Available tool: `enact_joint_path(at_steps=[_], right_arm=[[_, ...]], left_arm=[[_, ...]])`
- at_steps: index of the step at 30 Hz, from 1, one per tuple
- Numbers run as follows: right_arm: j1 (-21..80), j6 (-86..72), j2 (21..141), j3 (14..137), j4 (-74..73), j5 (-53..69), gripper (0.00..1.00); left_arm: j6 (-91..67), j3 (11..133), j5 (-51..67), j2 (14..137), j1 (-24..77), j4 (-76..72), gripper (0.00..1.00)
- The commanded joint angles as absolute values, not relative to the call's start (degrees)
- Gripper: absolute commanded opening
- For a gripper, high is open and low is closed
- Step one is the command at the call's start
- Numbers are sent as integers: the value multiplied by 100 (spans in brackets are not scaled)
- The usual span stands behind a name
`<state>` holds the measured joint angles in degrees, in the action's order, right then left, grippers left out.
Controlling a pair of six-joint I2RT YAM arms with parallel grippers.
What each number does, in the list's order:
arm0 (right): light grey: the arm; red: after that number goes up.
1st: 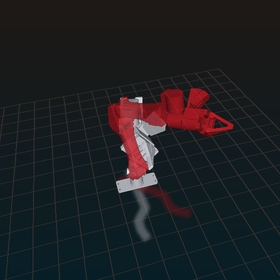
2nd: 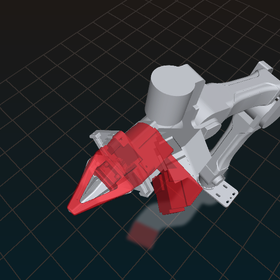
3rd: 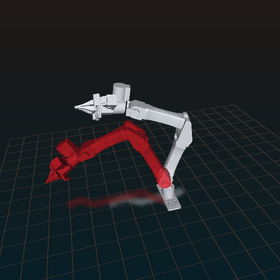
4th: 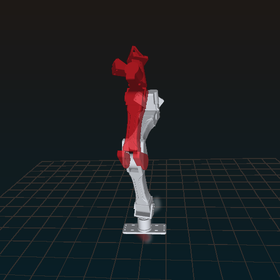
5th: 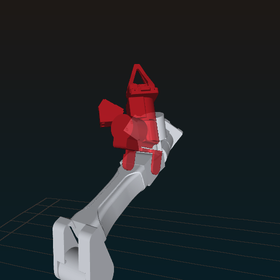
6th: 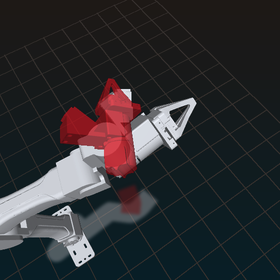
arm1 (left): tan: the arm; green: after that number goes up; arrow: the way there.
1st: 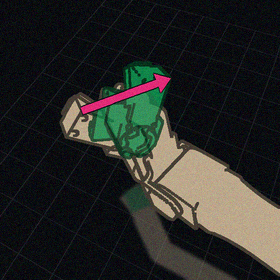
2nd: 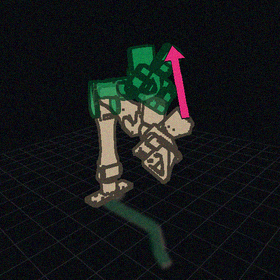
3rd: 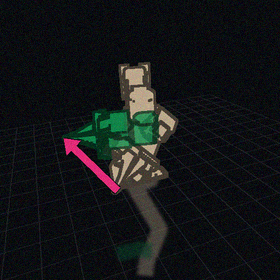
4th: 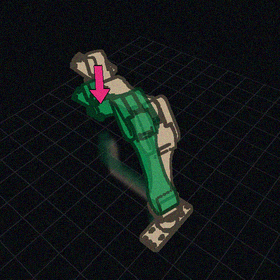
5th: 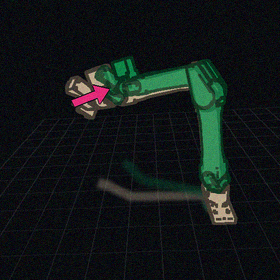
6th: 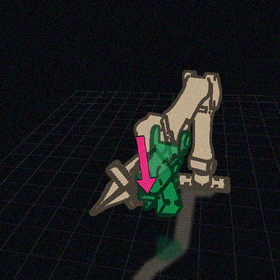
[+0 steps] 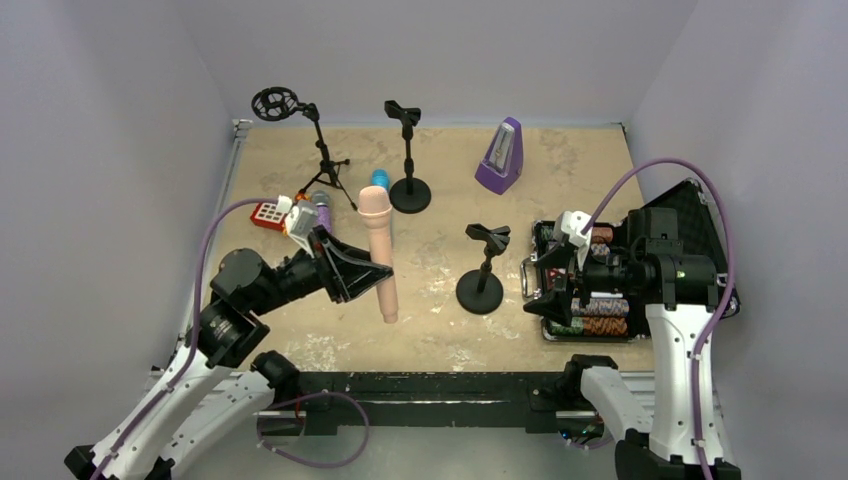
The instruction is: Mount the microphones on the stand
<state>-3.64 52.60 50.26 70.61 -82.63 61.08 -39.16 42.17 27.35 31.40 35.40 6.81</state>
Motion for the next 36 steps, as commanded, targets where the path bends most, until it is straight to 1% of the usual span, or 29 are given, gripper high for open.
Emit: enact_joint_path(at_steps=[1, 20, 27, 36], right_arm=[[-317, 5335, 5067, 7296, -8392, 6408, 94], [-51, 5356, 5269, 7551, -8468, 6788, 94], [-45, 5429, 5449, 7764, -8590, 7233, 94], [-44, 5207, 5778, 8076, -8541, 7899, 93]], left_arm=[[-3652, 4668, 2374, 3383, 3832, 175, 0], [-3612, 5616, 1995, 4445, 4516, -585, 0], [-3586, 5897, 1765, 4889, 4755, -875, 0], [-3712, 6337, 1445, 5701, 4908, -1698, 0]])
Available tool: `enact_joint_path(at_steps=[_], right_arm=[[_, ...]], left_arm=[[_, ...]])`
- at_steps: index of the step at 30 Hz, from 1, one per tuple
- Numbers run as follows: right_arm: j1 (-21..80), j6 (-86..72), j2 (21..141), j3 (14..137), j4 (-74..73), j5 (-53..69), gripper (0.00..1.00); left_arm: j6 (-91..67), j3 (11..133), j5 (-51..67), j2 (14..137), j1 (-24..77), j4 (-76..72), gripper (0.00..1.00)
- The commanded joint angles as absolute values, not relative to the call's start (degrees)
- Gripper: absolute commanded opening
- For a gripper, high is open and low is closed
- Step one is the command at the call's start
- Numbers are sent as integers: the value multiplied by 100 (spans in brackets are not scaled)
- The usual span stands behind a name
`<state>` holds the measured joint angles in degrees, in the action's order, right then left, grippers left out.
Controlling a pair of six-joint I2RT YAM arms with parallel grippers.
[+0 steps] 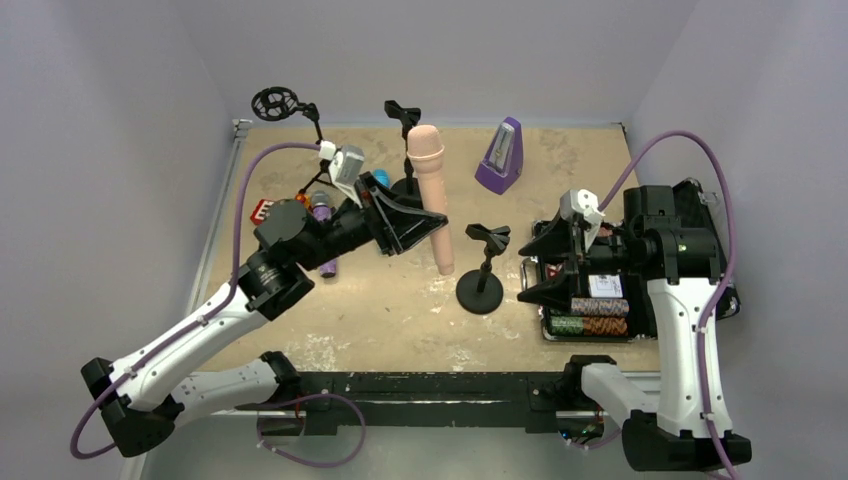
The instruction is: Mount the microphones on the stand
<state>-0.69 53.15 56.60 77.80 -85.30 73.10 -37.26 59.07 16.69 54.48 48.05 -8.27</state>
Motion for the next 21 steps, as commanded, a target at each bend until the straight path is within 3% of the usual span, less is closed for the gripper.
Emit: enact_joint_path(at_steps=[1, 11, 21], right_arm=[[-47, 5112, 5824, 8102, -8472, 7980, 93], [403, 3142, 6242, 8429, -7029, 8277, 93], [663, 590, 5847, 7457, -4345, 8165, 91]], left_arm=[[-3731, 6390, 1414, 5817, 4948, -1768, 0], [-3481, 7110, 958, 6982, 5640, -2102, 0], [-3429, 7382, 697, 7542, 5960, -2397, 0]])
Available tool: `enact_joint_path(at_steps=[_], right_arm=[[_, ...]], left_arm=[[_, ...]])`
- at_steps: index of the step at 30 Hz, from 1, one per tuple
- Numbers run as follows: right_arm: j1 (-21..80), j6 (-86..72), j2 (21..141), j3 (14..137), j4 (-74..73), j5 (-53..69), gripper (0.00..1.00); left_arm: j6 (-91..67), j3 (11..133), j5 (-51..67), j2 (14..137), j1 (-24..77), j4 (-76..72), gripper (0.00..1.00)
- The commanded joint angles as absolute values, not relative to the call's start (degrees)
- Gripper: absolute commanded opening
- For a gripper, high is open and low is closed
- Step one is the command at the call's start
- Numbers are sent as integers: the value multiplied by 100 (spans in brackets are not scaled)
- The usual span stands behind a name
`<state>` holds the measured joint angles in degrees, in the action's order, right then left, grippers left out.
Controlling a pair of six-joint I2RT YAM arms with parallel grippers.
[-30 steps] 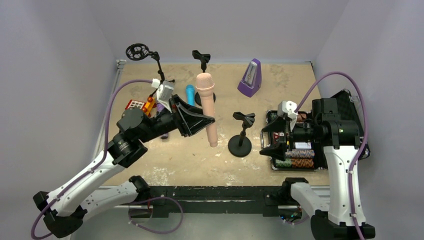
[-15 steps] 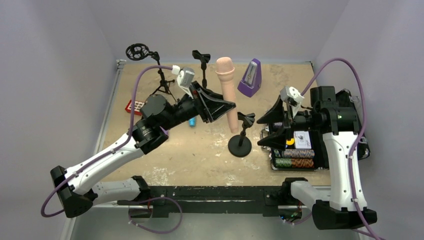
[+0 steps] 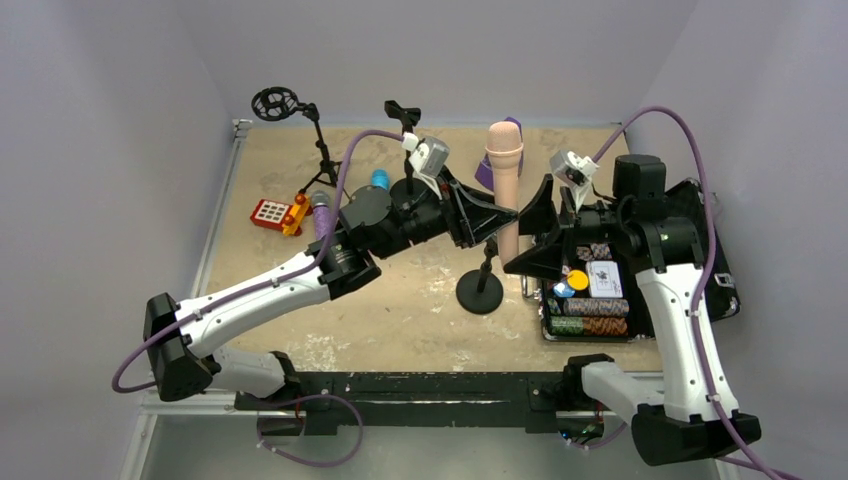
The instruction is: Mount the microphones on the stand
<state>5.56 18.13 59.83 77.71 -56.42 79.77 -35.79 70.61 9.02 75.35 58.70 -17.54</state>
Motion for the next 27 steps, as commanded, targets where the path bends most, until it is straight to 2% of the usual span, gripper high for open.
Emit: enact_joint_path(at_steps=[1, 5, 7, 8, 12, 13, 15, 17, 18, 19, 20, 27], right_arm=[[675, 421, 5814, 7354, -4169, 8156, 90], [701, -45, 5788, 7040, -3636, 8100, 84], [711, -200, 5799, 6982, -3483, 8122, 76], [717, -210, 5808, 6979, -3467, 8173, 69], [730, -171, 5772, 6940, -3423, 8325, 25], [735, -133, 5748, 6922, -3432, 8345, 18], [731, -78, 5703, 6860, -3421, 8375, 8], [736, 150, 5660, 6809, -3530, 8414, 4], [734, 327, 5648, 6797, -3661, 8417, 2], [738, 464, 5638, 6780, -3756, 8434, 1], [737, 590, 5631, 6765, -3858, 8437, 0], [888, 1360, 5662, 6914, -4523, 8270, 0]], left_arm=[[-3441, 7383, 690, 7563, 5982, -2433, 0], [-3492, 7413, 725, 7649, 6052, -2570, 0], [-3539, 7410, 750, 7684, 6085, -2634, 0], [-3549, 7403, 750, 7694, 6094, -2643, 0], [-3627, 7191, 691, 7621, 6100, -2789, 0], [-3656, 7115, 648, 7560, 6100, -2826, 8], [-3693, 6948, 561, 7402, 6087, -2871, 35], [-3698, 6749, 547, 7165, 6046, -2895, 77], [-3692, 6667, 563, 7042, 6012, -2894, 94], [-3693, 6607, 605, 6921, 5969, -2873, 99], [-3692, 6579, 724, 6837, 5911, -2837, 99], [-3588, 7006, 1152, 6820, 5714, -2129, 99]])
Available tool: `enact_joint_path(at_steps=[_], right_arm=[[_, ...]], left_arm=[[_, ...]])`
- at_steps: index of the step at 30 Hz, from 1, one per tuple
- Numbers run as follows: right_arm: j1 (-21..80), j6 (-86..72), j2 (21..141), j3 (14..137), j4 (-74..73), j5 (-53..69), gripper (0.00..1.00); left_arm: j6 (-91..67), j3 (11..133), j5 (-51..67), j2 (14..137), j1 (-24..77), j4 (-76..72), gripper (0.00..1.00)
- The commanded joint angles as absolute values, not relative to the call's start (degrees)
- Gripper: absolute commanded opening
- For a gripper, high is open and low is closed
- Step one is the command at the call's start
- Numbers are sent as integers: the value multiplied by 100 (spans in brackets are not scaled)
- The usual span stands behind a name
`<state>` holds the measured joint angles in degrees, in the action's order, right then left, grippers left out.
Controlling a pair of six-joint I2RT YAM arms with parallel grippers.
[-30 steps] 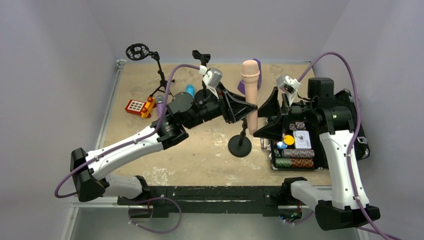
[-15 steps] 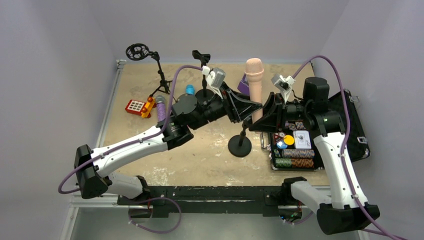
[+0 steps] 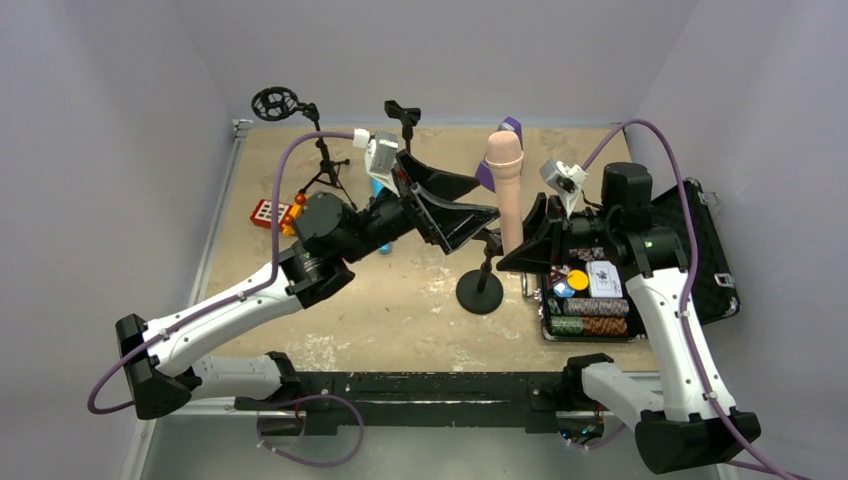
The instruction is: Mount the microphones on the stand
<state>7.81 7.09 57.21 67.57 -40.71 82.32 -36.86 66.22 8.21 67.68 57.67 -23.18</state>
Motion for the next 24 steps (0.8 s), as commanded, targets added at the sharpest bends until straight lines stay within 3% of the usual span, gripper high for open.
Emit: enact_joint_path(at_steps=[1, 13, 17, 19, 20, 21, 23, 24], right_arm=[[905, 1463, 5679, 6958, -4646, 8214, 0], [1097, 2249, 5803, 7159, -5432, 7845, 0], [1120, 2365, 5827, 7175, -5560, 7760, 1], [1129, 2490, 5836, 7207, -5706, 7709, 4], [1133, 2602, 5844, 7238, -5815, 7670, 11], [1132, 2752, 5857, 7291, -5943, 7638, 26], [1127, 3243, 5885, 7493, -6402, 7505, 60], [1126, 3469, 5902, 7632, -6650, 7464, 72]], left_arm=[[-3597, 7076, 1263, 6882, 5706, -2072, 99], [-3486, 8007, 1637, 7619, 5706, -1172, 79], [-3441, 8027, 1757, 7672, 5705, -1251, 50], [-3405, 7982, 1786, 7632, 5704, -1297, 24], [-3377, 7942, 1786, 7585, 5698, -1300, 11], [-3340, 7883, 1784, 7514, 5693, -1301, 1], [-3235, 7701, 1748, 7272, 5653, -1278, 0], [-3161, 7594, 1723, 7112, 5628, -1208, 0]])
